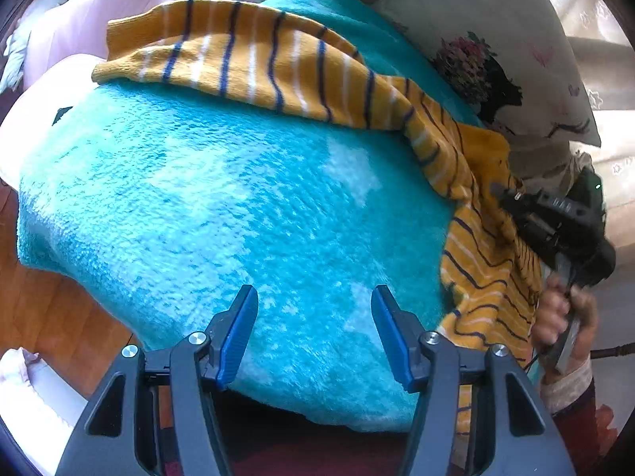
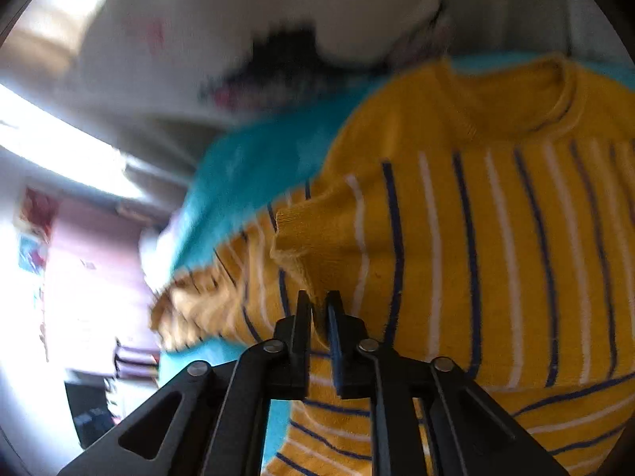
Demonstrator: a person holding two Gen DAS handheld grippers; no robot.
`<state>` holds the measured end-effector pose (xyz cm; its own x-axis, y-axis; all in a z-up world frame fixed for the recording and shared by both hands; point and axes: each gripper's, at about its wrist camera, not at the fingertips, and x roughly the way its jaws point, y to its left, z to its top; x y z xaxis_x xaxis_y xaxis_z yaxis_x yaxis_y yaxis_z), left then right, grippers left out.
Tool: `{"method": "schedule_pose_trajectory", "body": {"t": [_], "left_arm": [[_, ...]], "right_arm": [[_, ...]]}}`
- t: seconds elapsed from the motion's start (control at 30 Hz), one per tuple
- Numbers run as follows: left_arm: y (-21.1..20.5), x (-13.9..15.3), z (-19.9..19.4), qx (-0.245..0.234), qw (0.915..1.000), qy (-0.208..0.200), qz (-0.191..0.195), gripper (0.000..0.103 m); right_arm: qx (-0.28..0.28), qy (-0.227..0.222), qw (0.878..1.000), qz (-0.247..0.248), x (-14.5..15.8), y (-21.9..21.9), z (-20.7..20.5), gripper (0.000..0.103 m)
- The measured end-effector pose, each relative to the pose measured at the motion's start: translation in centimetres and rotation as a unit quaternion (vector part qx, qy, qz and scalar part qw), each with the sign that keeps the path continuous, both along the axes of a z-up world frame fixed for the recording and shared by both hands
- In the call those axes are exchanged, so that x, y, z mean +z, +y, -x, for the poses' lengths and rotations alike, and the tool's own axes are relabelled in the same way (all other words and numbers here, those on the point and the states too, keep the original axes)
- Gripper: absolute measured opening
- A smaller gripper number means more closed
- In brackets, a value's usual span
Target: Fold small clothes
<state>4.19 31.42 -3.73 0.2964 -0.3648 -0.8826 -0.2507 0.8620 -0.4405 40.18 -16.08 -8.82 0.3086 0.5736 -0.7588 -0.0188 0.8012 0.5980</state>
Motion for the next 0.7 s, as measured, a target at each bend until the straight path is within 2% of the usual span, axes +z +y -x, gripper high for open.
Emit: {"method": "schedule_pose_trajectory", "body": {"t": [0.1,0.2,0.23,0.33,0.43,0.5,0.53,0.6,0.7], "left_arm": [[0.9,-0.4,-0.6,0.008,0.9999,0.002,0.009,0.059],[2.2,-0.5,-1.4,0.025,0.9996,-0.003,0.008,0.059],[2.9,-0.5,-1.8,0.035,0.9994,-0.006,0.005,0.06],[5.6,-0.1,-3.1,0.071,0.9968,-0.027,-0.025,0.063],[8.3,0.1,-4.6,0.101,0.9919,-0.053,-0.057,0.068],[9.7,-0.6,-5.6,0.117,0.9897,-0.051,-0.065,0.071],[10.1,-1.0,-5.9,0.119,0.9904,-0.048,-0.051,0.071],[10.6,-1.4,-6.4,0.124,0.9902,-0.061,-0.019,0.082],[10.2,-1.5,-7.8,0.107,0.9905,-0.086,0.011,0.082]], "right_arm": [[0.035,0.021,0.999,0.017,-1.4,1.2,0.4,0.023],[0.058,0.03,0.998,0.008,-1.4,1.8,0.4,0.025],[0.063,0.029,0.998,0.01,-1.3,1.7,0.2,0.03],[0.06,0.022,0.998,0.003,-0.6,1.2,1.4,0.044],[0.052,0.022,0.998,-0.01,-0.1,0.6,2.3,0.045],[0.047,0.023,0.998,-0.017,-0.2,0.0,1.9,0.045],[0.045,0.024,0.999,-0.02,-0.1,-0.1,2.3,0.045],[0.039,0.025,0.999,-0.025,-0.1,-0.7,2.7,0.045],[0.032,0.019,0.999,-0.023,1.0,-1.3,4.5,0.045]]}}
